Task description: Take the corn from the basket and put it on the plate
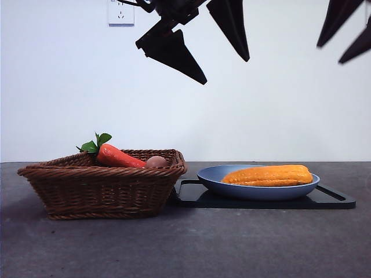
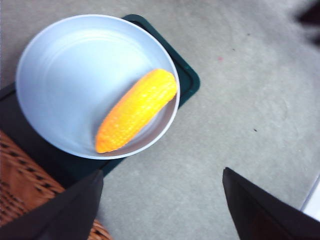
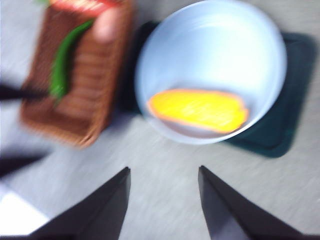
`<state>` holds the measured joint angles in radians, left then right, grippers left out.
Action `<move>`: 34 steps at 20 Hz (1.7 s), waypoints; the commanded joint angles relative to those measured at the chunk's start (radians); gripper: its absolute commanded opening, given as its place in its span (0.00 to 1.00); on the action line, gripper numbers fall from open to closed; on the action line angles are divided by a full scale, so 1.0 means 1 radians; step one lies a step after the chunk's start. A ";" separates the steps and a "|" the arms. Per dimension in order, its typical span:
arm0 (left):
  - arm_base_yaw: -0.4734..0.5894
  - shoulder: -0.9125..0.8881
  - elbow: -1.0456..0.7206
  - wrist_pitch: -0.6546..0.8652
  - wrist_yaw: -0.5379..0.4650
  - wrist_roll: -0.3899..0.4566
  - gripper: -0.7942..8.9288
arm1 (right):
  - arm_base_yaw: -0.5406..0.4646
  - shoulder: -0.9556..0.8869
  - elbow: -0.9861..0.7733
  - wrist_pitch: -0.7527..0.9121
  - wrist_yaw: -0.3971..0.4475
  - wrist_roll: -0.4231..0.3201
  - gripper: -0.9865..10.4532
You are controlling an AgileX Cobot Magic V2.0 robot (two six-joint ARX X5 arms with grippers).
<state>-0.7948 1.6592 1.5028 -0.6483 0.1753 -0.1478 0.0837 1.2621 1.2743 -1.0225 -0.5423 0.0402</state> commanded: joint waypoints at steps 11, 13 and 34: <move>0.003 0.007 0.027 -0.021 0.000 0.009 0.09 | 0.131 -0.153 -0.294 0.083 0.076 -0.023 0.09; 0.004 0.007 0.027 -0.029 0.000 0.009 0.09 | 0.131 -0.153 -0.317 0.103 0.045 -0.023 0.09; 0.125 -0.047 0.026 0.242 -0.029 0.138 0.09 | 0.129 -0.153 -0.319 0.113 0.045 -0.023 0.09</move>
<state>-0.6647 1.6341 1.5036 -0.4213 0.1497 -0.0376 0.2092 1.1027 0.9462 -0.9154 -0.4946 0.0254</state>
